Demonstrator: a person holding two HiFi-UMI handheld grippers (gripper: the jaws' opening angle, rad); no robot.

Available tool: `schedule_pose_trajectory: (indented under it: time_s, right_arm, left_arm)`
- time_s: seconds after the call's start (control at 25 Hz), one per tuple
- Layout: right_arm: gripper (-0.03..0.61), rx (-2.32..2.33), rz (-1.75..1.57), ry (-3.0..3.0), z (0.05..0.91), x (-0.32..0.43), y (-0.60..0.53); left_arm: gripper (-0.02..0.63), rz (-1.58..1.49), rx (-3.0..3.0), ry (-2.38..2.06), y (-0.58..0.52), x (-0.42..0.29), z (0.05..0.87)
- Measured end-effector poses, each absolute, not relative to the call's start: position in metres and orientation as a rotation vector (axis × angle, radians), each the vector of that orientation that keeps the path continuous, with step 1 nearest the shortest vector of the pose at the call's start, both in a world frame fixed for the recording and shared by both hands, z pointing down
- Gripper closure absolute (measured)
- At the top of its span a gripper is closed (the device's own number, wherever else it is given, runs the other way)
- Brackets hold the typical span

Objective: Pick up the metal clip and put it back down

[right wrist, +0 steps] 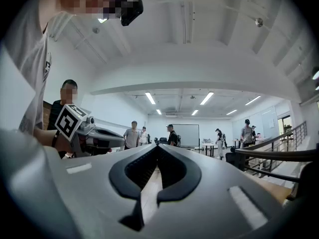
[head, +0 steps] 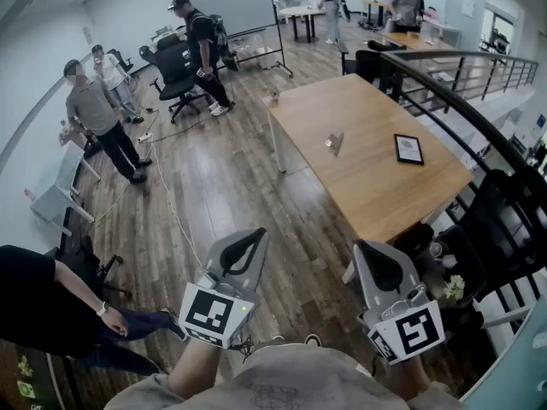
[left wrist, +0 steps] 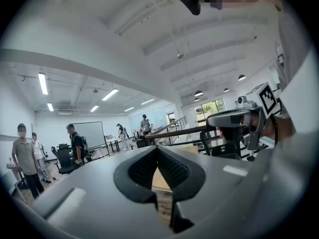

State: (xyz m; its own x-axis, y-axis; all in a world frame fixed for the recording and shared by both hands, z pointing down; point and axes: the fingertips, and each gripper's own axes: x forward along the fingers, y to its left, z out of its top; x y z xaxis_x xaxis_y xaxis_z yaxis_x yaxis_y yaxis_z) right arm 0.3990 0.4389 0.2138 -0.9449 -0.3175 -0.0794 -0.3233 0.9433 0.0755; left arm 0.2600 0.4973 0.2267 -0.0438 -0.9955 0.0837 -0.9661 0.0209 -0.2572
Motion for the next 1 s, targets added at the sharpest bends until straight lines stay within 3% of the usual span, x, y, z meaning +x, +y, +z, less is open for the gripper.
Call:
schedule_pose_trajectory:
  time_s: [0.68,0.72,0.76,0.8,1.0]
  right_arm:
    - [0.566,-0.474,0.083,3.052,0.225,0.408,0.433]
    - [0.568,-0.462,0.077,3.059,0.228,0.408,0.434]
    - [0.567,-0.453,0.071,3.067,0.231,0.409,0.434]
    - [0.568,-0.449,0.066,3.075,0.235,0.409,0.433]
    - [0.567,-0.446,0.056,3.105,0.244,0.397,0.428]
  left_arm:
    - [0.614,-0.297,-2.014,2.259,0.505,0.262,0.227]
    - [0.598,-0.262,-1.962,2.303,0.507,0.256,0.226]
    - [0.468,-0.241,-1.921,2.340,0.509,0.250,0.226]
    - [0.382,-0.233,-1.901,2.362,0.509,0.247,0.227]
    - [0.382,-0.234,-1.921,2.382,0.508,0.234,0.235]
